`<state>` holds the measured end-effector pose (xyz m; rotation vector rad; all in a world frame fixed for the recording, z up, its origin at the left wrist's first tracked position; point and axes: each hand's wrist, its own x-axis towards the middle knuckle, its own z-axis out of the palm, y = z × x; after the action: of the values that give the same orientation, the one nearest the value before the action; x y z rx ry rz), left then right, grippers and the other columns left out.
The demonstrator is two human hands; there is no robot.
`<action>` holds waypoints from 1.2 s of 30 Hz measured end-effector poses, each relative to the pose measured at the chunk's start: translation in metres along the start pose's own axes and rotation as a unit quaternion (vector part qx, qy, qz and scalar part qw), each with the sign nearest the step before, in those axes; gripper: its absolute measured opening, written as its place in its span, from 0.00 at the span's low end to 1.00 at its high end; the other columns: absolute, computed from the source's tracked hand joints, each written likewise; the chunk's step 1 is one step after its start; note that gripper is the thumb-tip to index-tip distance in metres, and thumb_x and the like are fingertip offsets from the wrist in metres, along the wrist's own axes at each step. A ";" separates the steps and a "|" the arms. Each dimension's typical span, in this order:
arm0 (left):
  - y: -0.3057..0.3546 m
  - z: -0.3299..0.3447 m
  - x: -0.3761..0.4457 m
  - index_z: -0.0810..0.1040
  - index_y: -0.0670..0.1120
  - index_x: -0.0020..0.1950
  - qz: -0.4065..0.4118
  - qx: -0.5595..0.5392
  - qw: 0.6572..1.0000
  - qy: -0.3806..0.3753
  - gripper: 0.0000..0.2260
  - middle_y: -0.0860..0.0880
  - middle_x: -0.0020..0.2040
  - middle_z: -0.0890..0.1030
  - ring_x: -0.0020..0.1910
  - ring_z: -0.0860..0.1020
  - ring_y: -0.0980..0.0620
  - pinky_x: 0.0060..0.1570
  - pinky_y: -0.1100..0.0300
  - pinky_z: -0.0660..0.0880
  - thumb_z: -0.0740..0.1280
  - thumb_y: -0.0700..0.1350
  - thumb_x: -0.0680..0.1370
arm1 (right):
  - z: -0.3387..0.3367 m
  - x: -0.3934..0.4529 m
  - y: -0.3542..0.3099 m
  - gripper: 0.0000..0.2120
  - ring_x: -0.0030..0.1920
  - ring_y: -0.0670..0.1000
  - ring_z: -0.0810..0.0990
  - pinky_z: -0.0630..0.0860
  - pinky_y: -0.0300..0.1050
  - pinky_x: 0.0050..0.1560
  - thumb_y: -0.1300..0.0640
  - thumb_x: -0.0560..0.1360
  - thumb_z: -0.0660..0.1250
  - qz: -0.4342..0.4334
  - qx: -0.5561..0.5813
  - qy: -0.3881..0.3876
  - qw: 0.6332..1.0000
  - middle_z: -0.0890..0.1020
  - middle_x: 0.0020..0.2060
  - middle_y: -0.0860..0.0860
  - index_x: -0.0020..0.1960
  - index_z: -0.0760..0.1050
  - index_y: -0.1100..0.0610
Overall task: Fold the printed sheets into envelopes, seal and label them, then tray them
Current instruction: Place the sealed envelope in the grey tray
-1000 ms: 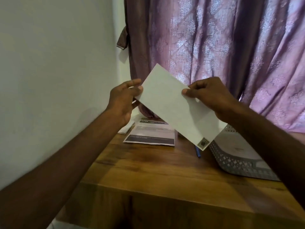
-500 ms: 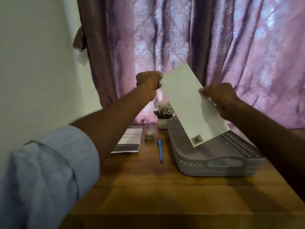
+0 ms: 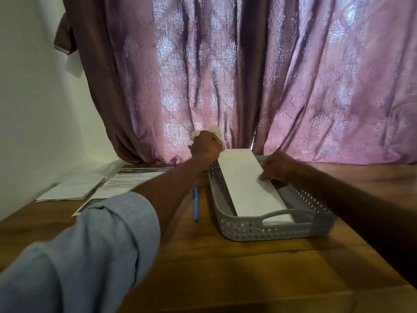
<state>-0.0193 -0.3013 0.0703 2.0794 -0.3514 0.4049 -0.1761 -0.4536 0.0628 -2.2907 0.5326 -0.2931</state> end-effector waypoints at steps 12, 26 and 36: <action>-0.023 0.000 -0.013 0.87 0.49 0.44 0.194 0.214 0.955 -0.066 0.08 0.53 0.44 0.86 0.51 0.80 0.48 0.53 0.49 0.59 0.68 0.41 0.75 | 0.022 0.009 0.010 0.17 0.41 0.51 0.80 0.76 0.40 0.26 0.54 0.75 0.76 -0.047 -0.227 -0.147 0.962 0.79 0.49 0.51 0.62 0.79 0.49; -0.066 -0.023 -0.079 0.81 0.46 0.47 0.019 -0.101 0.994 -0.046 0.05 0.47 0.43 0.85 0.43 0.84 0.46 0.43 0.51 0.82 0.66 0.44 0.80 | 0.039 0.004 -0.015 0.25 0.51 0.51 0.76 0.69 0.37 0.35 0.45 0.82 0.64 -0.060 -0.364 -0.150 0.917 0.78 0.64 0.56 0.72 0.71 0.60; -0.068 -0.024 -0.084 0.77 0.45 0.48 0.005 -0.154 0.985 -0.077 0.05 0.40 0.42 0.84 0.30 0.82 0.45 0.27 0.56 0.77 0.65 0.44 0.82 | 0.039 -0.001 -0.018 0.29 0.59 0.58 0.81 0.83 0.56 0.52 0.43 0.78 0.70 0.015 -0.302 -0.190 0.934 0.73 0.70 0.56 0.77 0.65 0.39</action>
<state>-0.0711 -0.2387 -0.0049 1.8099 -0.4838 0.1819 -0.1576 -0.4177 0.0492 -2.8264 0.5003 0.3836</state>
